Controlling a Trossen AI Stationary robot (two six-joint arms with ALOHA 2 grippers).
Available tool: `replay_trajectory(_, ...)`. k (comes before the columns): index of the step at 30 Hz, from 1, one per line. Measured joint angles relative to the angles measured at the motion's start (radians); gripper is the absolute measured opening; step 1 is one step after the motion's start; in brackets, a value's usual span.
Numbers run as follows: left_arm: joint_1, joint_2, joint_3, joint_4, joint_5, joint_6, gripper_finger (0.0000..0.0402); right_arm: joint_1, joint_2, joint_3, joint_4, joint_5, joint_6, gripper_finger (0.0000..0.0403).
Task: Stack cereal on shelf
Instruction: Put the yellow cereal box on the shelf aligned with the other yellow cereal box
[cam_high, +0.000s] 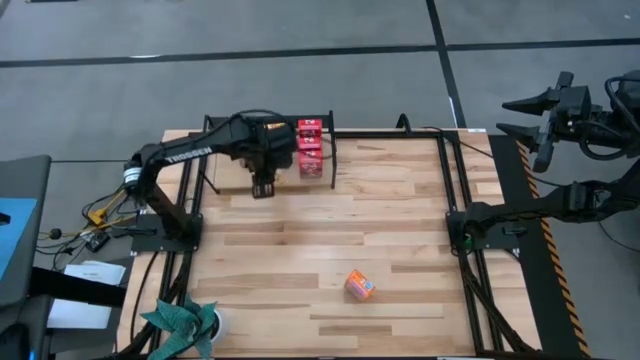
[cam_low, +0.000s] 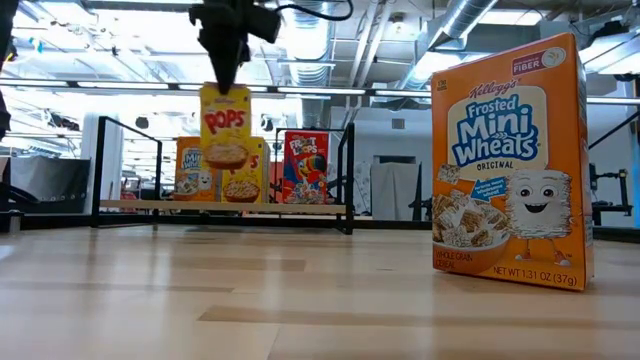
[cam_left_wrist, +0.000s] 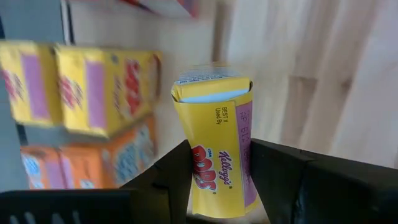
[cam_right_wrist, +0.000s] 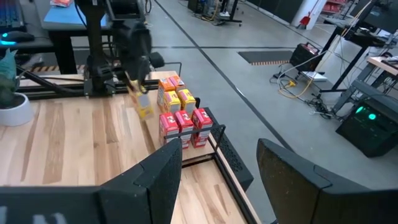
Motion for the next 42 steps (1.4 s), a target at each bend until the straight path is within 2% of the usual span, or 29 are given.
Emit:
replay_trajectory(8,0.055,0.005,-0.006,0.091,0.001,0.236,0.0136,0.000,0.000,0.000,0.000,0.001,0.000,0.0232)
replay_trajectory(18,0.108,0.051,-0.006,0.091,0.081,0.363,0.0136,0.000,0.000,0.000,0.000,0.002,0.000,0.0232)
replay_trajectory(27,0.168,0.101,-0.026,0.101,0.124,0.390,0.0136,0.000,0.000,0.000,0.000,0.004,0.000,0.0232)
replay_trajectory(42,0.177,0.099,-0.082,0.137,0.098,0.414,0.0136,0.000,0.000,0.000,0.000,0.003,-0.008,0.0232)
